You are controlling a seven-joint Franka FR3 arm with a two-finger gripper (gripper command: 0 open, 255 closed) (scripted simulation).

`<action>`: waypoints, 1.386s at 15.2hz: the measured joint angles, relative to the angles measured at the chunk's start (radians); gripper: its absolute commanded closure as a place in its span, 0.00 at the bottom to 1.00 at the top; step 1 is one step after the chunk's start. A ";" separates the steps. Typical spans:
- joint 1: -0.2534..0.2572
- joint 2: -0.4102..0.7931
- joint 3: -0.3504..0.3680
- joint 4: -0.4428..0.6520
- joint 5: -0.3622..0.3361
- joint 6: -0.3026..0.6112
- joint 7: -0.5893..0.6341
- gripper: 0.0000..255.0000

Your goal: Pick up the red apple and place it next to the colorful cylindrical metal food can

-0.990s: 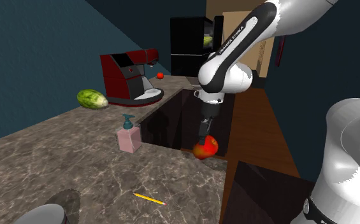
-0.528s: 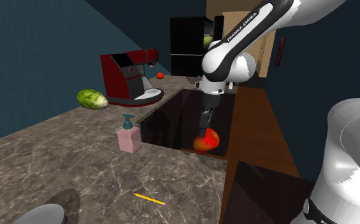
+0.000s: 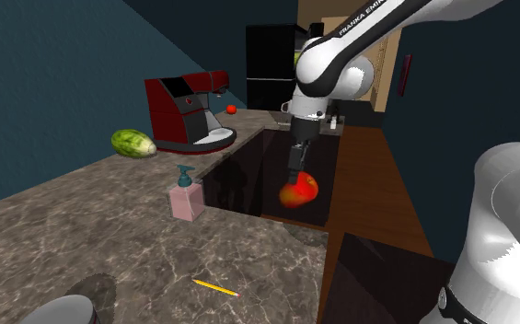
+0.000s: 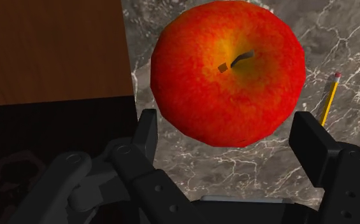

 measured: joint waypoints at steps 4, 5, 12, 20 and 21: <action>-0.011 -0.044 0.014 0.023 -0.021 -0.063 0.024 1.00; -0.013 -0.052 0.017 0.030 -0.024 -0.078 0.028 1.00; -0.011 -0.082 0.040 0.090 -0.030 -0.164 0.059 1.00; 0.092 0.061 0.132 0.208 0.063 -0.132 0.182 1.00; 0.104 0.077 0.144 0.219 0.073 -0.125 0.199 1.00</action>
